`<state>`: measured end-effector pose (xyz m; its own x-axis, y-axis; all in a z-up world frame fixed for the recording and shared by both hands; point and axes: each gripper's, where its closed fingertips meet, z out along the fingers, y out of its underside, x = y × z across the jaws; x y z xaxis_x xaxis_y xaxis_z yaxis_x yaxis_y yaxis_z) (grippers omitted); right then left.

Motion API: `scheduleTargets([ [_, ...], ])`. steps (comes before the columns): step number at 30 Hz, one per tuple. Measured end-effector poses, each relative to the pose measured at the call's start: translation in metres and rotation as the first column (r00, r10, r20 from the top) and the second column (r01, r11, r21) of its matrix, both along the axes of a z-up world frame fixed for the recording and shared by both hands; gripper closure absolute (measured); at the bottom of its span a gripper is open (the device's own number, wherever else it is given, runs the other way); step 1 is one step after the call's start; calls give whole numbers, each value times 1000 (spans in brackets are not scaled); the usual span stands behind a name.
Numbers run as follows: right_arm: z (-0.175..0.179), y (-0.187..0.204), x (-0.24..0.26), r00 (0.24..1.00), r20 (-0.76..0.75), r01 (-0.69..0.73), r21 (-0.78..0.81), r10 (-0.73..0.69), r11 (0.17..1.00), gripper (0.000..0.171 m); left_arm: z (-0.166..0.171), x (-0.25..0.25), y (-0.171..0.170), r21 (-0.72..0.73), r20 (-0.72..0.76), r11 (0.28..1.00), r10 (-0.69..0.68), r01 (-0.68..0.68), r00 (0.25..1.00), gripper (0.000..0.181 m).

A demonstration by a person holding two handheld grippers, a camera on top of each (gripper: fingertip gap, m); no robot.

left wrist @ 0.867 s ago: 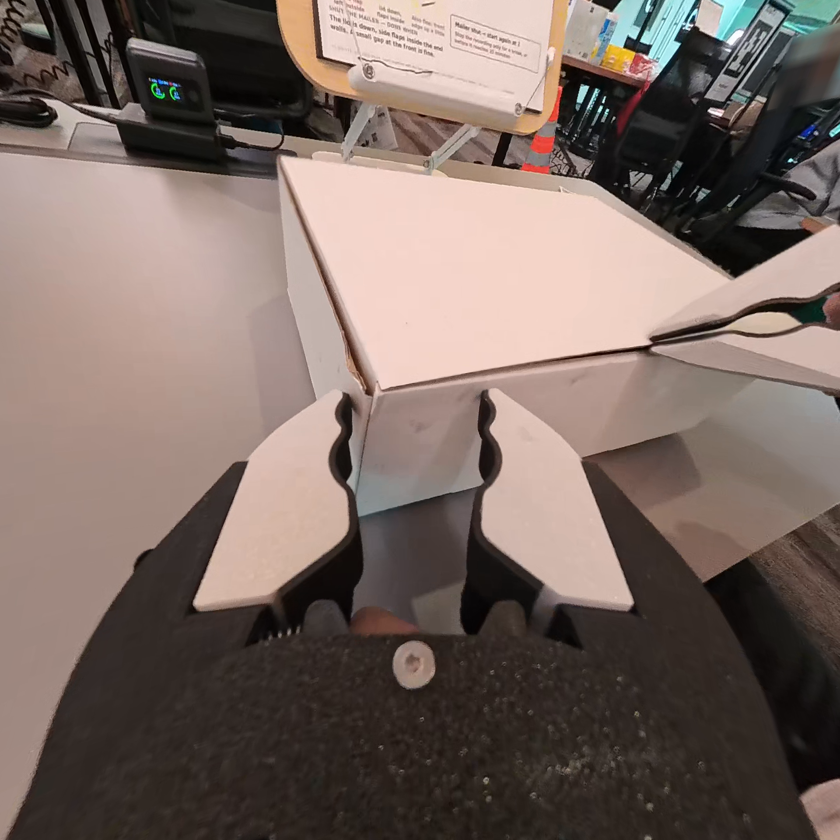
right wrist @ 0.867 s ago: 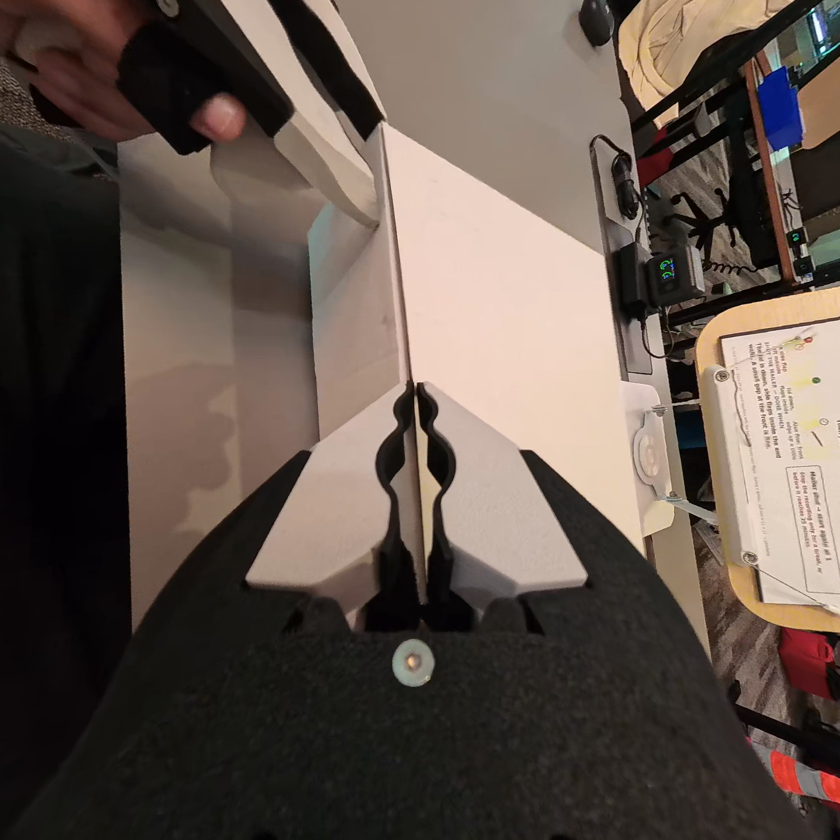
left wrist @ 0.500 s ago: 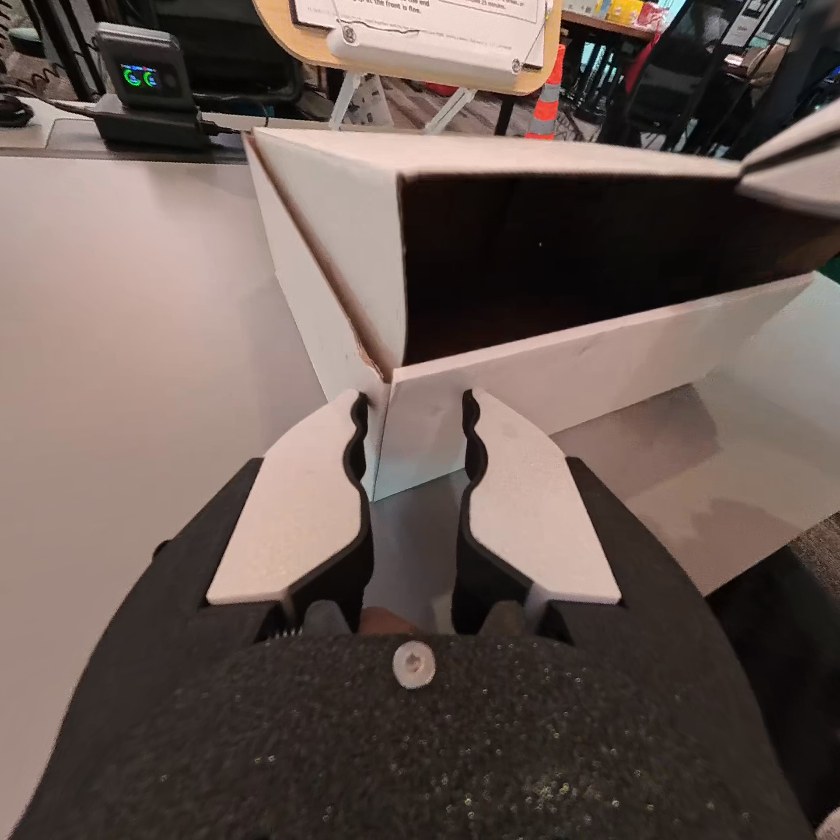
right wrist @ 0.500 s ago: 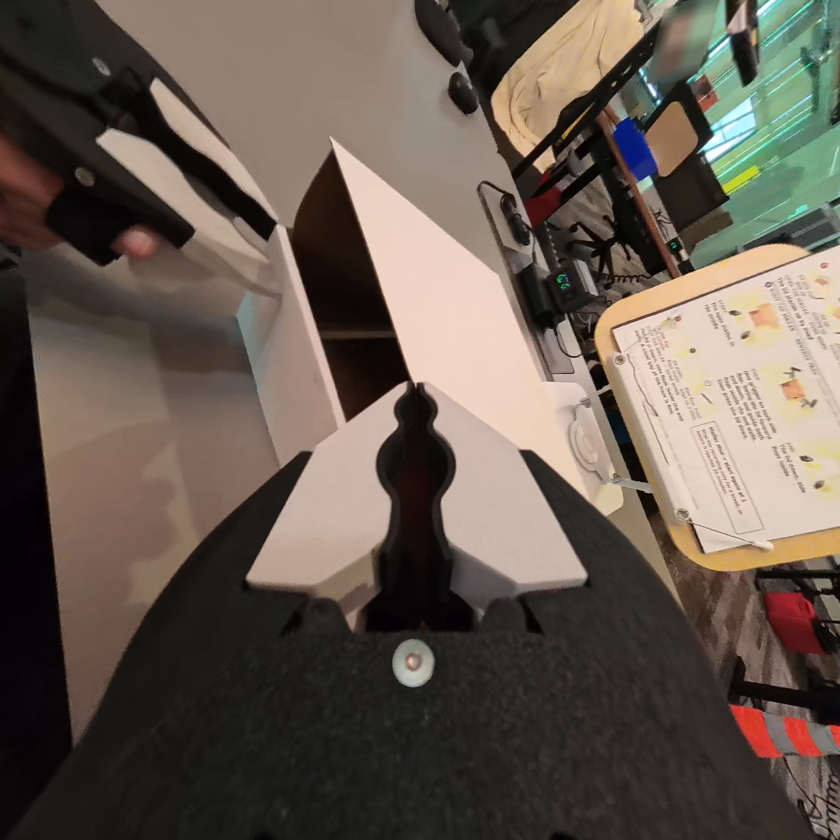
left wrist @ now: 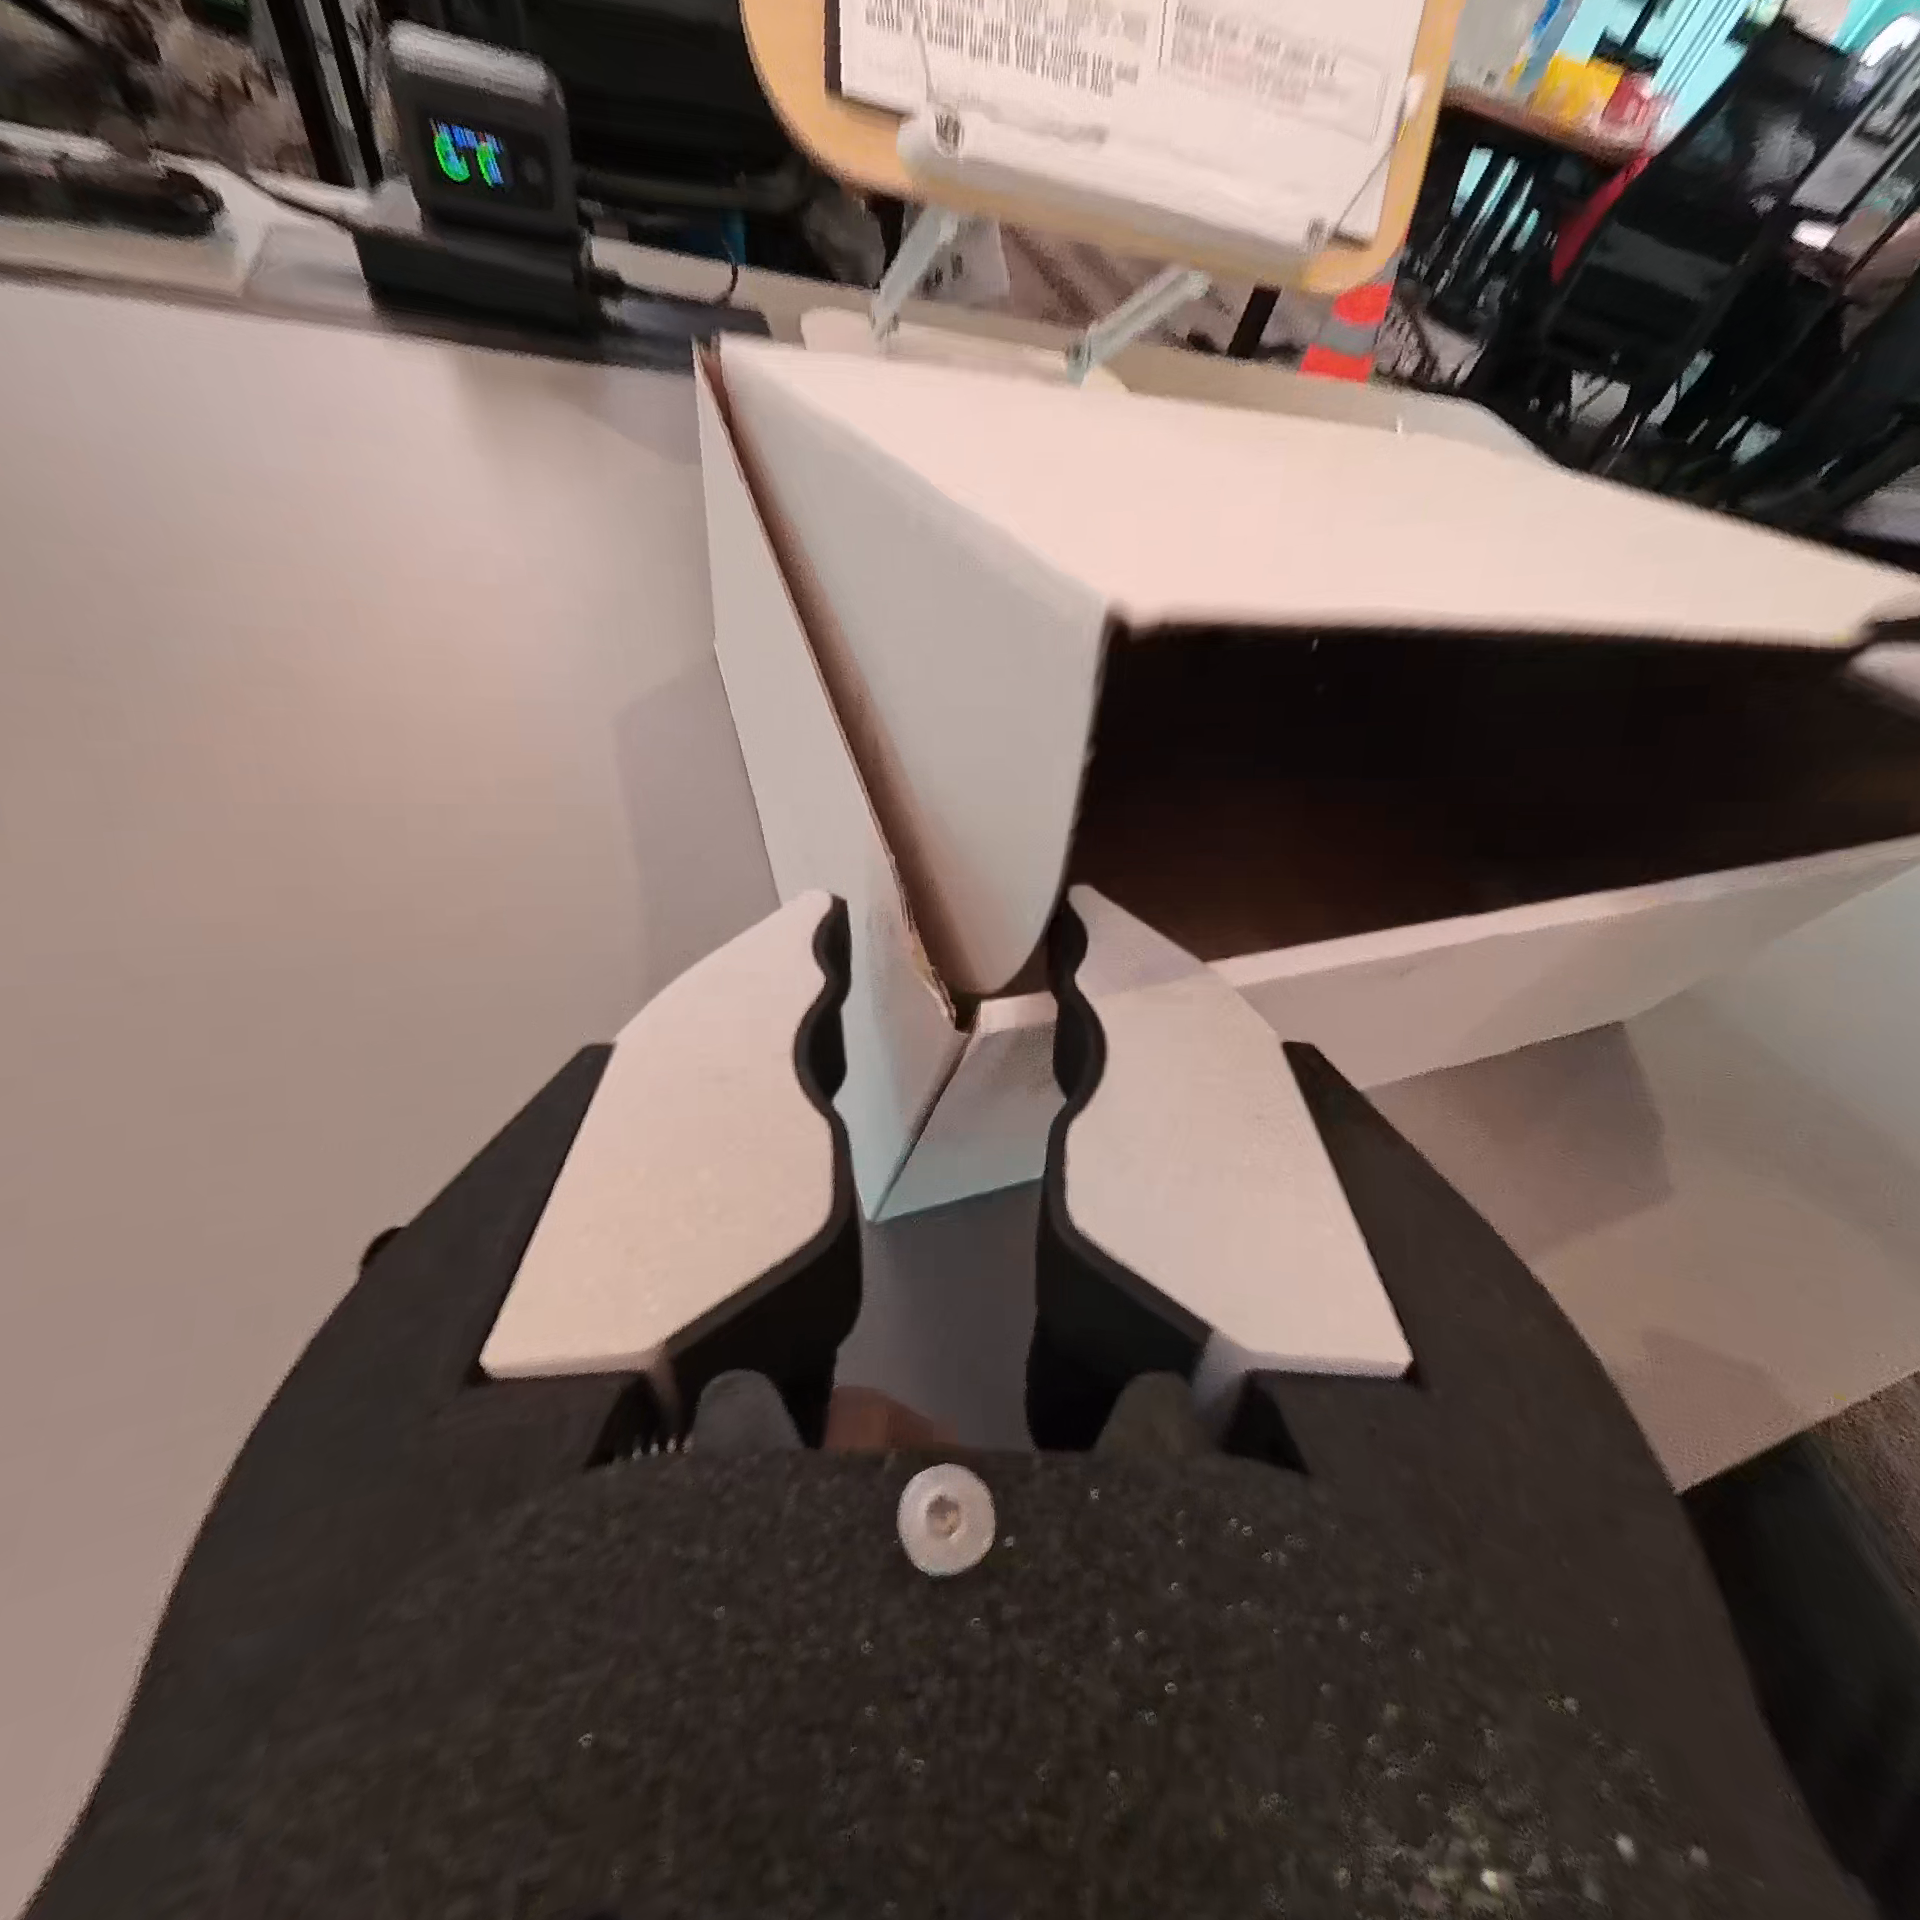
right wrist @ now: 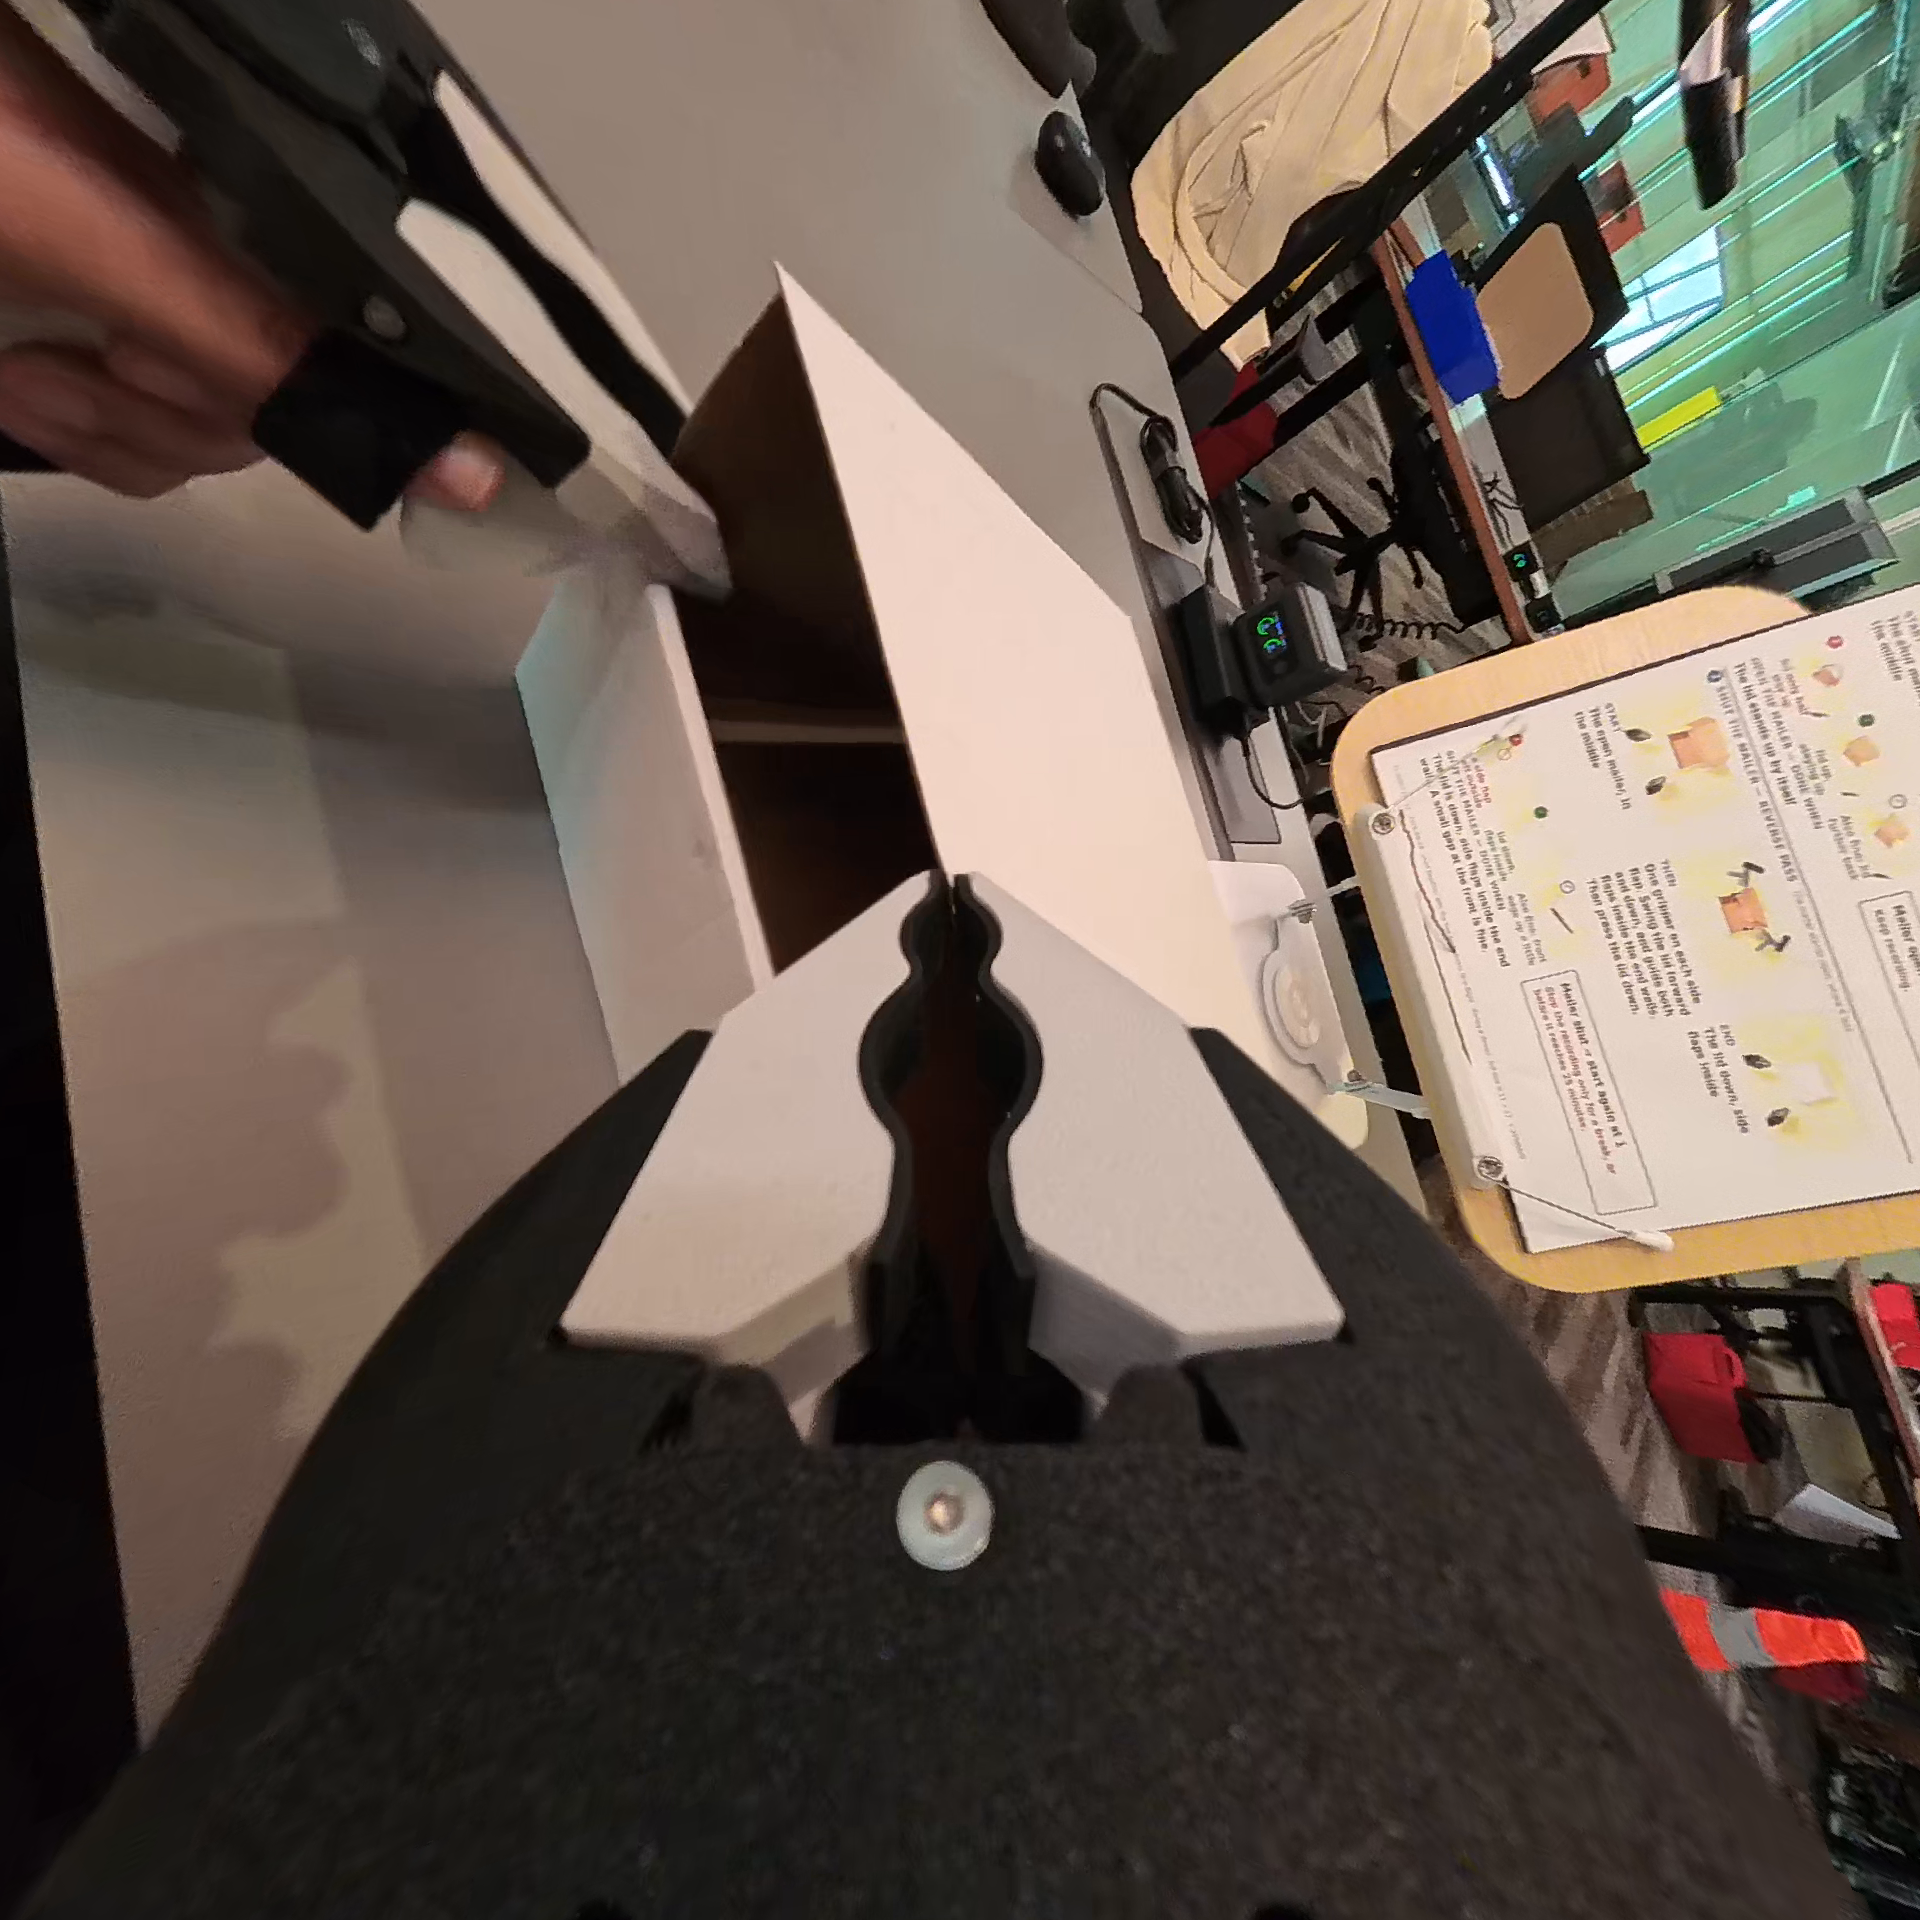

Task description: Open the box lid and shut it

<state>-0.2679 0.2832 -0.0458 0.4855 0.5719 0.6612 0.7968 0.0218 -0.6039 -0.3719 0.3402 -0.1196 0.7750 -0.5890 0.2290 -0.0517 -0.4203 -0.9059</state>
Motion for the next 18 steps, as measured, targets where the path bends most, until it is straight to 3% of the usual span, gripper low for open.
scheduleTargets([
  [1,5,2,1,1000,4,4,17,-4,1000,171,-1,1,0,-1,16,1000,-2,2,1000,146],
  [7,61,28,13,998,9,53,168,-55,984,170,0,5,-1,-4,37,1000,-28,28,999,150],
  [13,131,92,36,980,90,134,372,-179,919,170,0,5,0,29,15,999,-40,40,999,150],
  [16,143,117,41,980,73,148,346,-183,927,168,0,5,1,38,7,998,-45,45,999,150],
  [18,150,111,40,985,-14,169,300,-172,939,165,1,5,1,45,-3,997,-57,57,998,150],
])
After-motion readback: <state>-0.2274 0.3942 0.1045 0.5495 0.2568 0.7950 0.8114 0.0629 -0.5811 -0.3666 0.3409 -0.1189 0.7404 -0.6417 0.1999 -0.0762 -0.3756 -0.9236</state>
